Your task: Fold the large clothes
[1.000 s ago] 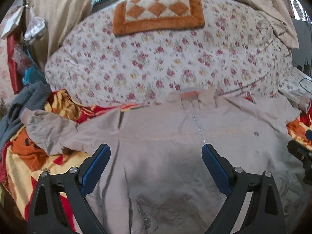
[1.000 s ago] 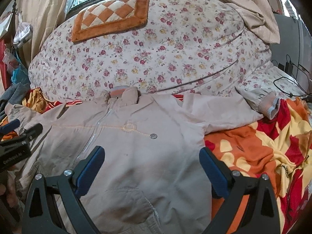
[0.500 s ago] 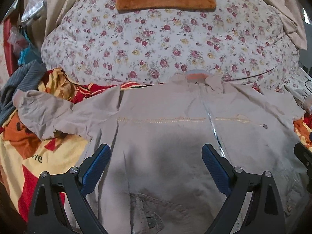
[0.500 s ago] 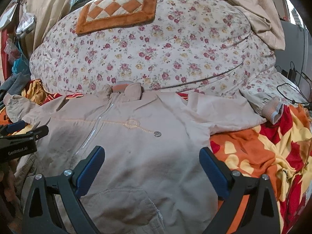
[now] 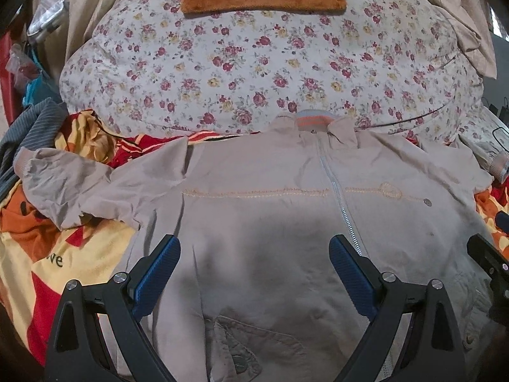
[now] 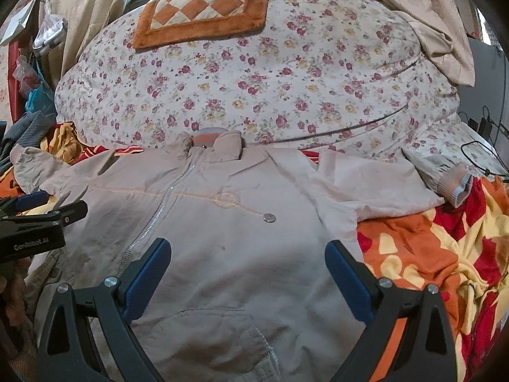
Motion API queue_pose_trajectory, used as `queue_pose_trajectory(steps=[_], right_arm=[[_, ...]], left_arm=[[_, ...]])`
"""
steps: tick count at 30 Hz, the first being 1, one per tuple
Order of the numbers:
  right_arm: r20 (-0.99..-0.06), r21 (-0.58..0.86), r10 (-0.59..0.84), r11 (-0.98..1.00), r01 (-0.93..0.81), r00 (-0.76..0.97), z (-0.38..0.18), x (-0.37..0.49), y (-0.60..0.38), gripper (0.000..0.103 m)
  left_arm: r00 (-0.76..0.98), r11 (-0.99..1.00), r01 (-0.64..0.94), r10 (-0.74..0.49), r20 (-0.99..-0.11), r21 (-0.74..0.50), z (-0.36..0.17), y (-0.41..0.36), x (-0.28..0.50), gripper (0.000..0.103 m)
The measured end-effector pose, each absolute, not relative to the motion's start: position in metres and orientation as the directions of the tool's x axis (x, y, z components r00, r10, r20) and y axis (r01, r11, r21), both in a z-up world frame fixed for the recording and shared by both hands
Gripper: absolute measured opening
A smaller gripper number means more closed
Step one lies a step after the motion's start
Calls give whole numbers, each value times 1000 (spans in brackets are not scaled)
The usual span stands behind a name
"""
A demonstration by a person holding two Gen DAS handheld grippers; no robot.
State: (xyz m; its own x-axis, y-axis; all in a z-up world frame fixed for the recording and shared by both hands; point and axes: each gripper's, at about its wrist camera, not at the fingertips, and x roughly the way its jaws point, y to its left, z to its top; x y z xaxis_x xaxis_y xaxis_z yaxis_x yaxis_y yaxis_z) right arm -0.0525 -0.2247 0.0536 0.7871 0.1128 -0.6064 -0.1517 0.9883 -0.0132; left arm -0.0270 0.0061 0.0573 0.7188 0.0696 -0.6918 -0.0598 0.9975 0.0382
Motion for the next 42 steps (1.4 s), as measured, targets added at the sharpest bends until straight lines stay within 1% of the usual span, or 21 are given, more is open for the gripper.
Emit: queue_pose_trajectory(steps=[4, 8, 10, 12, 14, 17, 19, 21, 23, 26, 27, 29, 30, 32, 33, 34, 35, 36, 38, 40, 42], right_arm=[[-613, -18, 110, 988, -153, 782, 51, -51, -224, 100], [-628, -21, 90, 991, -132, 773, 45, -43, -226, 100], [-631, -12, 87, 992, -122, 771, 44, -39, -228, 100], [-640, 0, 88, 993, -115, 764, 43, -36, -230, 100], [-645, 6, 89, 994, -111, 759, 42, -37, -231, 100], [-640, 14, 105, 992, -126, 761, 44, -42, -232, 100], [-636, 10, 110, 991, -134, 764, 46, -45, -230, 100], [-636, 11, 119, 989, -145, 762, 46, -46, -229, 100], [-637, 11, 121, 989, -148, 761, 46, -46, -228, 100], [-641, 13, 121, 989, -147, 758, 44, -45, -227, 100], [-646, 12, 121, 989, -148, 753, 42, -43, -226, 100], [-655, 6, 117, 989, -149, 747, 39, -41, -224, 100], [-662, 1, 115, 988, -152, 741, 37, -39, -222, 100], [-668, -8, 109, 988, -154, 736, 35, -38, -220, 100], [-669, -15, 105, 988, -155, 736, 34, -37, -218, 100], [-670, -19, 102, 988, -155, 735, 33, -37, -218, 100], [-671, -22, 100, 988, -154, 735, 33, -37, -217, 100], [-672, -24, 97, 988, -152, 734, 33, -37, -217, 100], [-667, -29, 89, 989, -145, 740, 34, -37, -218, 100], [-654, -26, 86, 990, -135, 752, 38, -40, -220, 100], [-643, -23, 80, 992, -123, 762, 41, -43, -223, 100]], left_arm=[[712, 998, -55, 63, -700, 34, 55, 6, -26, 90], [694, 999, -40, 42, -719, 20, 49, 8, -22, 83], [677, 998, -55, 28, -735, -13, 49, 17, -17, 78], [676, 995, -85, 16, -737, -56, 58, 35, -12, 76], [705, 988, -138, 52, -707, -64, 77, 60, -10, 76], [735, 973, -220, 124, -666, -62, 104, 116, -7, 76], [739, 958, -287, 205, -642, -24, 112, 169, 0, 76], [705, 930, -367, 281, -651, 4, 110, 223, 8, 76], [663, 876, -481, 392, -637, 38, 103, 288, 9, 76], [566, 781, -613, 540, -623, 120, 88, 359, 5, 71], [554, 772, -626, 539, -635, 110, 83, 377, 6, 67], [547, 771, -636, 485, -682, 38, 70, 408, 11, 61], [544, 761, -648, 466, -698, 4, 65, 421, 14, 61], [570, 770, -638, 462, -679, -11, 65, 427, 17, 61], [571, 780, -626, 467, -675, 10, 66, 424, 22, 58], [568, 791, -610, 464, -679, 31, 67, 422, 28, 52], [578, 811, -584, 442, -686, 30, 67, 420, 33, 23], [590, 822, -569, 425, -686, 20, 68, 422, 41, 12], [645, 841, -541, 424, -636, 13, 85, 405, 36, 8], [708, 861, -508, 418, -569, 1, 107, 382, 26, 7], [782, 905, -424, 343, -519, -41, 132, 347, 26, 7]])
